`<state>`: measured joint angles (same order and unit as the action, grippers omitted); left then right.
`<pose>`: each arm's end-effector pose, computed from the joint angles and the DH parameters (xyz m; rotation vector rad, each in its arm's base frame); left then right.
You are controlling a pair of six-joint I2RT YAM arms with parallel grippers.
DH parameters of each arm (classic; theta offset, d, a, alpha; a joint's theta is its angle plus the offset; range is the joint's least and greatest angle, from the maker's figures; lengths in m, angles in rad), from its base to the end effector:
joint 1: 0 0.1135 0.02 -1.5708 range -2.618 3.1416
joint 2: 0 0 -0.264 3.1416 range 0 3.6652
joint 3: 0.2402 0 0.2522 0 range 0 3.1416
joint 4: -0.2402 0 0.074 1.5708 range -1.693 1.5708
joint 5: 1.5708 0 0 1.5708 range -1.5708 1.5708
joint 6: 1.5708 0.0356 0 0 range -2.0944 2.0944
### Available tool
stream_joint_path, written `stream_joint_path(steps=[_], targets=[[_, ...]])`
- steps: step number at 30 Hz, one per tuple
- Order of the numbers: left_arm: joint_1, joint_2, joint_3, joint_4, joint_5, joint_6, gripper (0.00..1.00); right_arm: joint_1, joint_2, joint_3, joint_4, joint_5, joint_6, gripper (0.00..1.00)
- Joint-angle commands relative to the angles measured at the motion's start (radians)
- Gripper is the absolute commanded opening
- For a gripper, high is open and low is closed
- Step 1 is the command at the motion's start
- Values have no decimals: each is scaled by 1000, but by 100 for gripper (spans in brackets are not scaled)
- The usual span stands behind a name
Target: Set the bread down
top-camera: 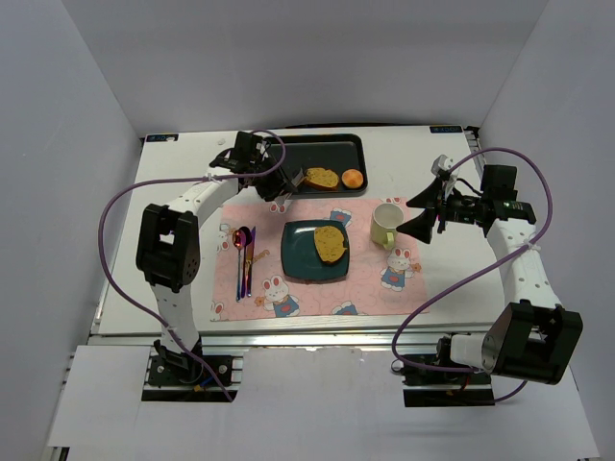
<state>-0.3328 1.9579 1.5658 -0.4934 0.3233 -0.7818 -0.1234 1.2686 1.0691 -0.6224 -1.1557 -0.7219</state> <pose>0.4095 -0.1535 0.2364 -0.4308 2.5653 -0.8493 0.2557 0.0011 0.3111 -1.0229 1.6679 0.8217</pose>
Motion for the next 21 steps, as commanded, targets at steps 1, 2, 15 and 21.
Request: stream_joint_path(steps=[1, 2, 15, 21], targets=[[3, -33, -1, 9, 36, 12, 46, -4, -8, -1, 18, -27, -4, 89], [3, -31, -1, 9, 37, 13, 46, -4, -6, -1, 18, -26, -4, 89], [3, -31, 16, -14, 46, 32, 25, -5, -8, 0, 18, -30, -5, 89], [12, -66, 51, -22, 27, 52, 9, -5, -12, 3, 16, -32, -4, 89]])
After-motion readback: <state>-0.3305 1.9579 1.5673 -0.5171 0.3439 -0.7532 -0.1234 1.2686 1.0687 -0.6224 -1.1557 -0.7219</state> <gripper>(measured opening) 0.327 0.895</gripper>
